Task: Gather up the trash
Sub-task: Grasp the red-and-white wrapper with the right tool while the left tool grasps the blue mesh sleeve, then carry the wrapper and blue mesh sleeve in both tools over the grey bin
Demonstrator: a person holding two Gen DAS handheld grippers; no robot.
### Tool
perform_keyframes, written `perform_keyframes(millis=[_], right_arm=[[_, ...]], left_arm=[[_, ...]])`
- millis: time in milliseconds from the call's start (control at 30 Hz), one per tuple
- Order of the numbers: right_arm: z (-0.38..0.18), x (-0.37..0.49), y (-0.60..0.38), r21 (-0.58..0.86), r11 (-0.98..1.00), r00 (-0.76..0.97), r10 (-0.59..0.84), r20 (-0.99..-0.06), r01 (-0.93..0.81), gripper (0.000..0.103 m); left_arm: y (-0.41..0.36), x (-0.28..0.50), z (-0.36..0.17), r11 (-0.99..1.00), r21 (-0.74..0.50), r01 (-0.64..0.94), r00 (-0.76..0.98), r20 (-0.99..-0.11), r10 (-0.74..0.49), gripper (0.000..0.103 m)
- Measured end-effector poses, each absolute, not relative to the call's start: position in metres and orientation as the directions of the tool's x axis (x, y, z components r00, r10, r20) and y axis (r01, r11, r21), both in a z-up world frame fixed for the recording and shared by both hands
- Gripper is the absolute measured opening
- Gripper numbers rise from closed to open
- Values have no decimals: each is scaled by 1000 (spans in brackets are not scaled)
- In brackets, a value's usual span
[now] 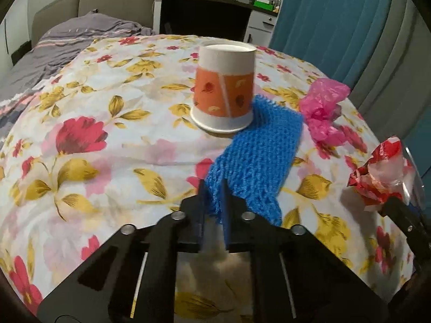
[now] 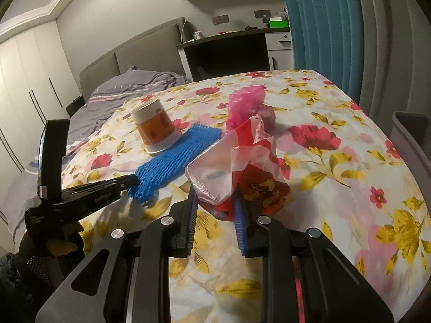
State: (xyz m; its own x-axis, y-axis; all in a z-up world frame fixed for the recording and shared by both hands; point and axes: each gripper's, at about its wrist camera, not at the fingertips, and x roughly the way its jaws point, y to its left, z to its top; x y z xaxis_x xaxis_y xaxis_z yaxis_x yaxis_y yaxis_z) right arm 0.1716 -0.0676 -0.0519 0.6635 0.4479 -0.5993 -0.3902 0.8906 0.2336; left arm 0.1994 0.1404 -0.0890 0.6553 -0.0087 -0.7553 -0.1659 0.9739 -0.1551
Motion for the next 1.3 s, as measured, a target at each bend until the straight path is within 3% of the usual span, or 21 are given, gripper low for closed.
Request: perform_keyframes(millis=[533,1300], right_arm=[[-44,145,-111,269,895,690,445,-570,-355,26],[-17,110,-179,259,919,773,391,-499,-298,26]], left_arm=[[95,125,-38,956,-291,-30,794,-588,-154,2],[8,97,20,972,-198,130,855,-473,-211,2]])
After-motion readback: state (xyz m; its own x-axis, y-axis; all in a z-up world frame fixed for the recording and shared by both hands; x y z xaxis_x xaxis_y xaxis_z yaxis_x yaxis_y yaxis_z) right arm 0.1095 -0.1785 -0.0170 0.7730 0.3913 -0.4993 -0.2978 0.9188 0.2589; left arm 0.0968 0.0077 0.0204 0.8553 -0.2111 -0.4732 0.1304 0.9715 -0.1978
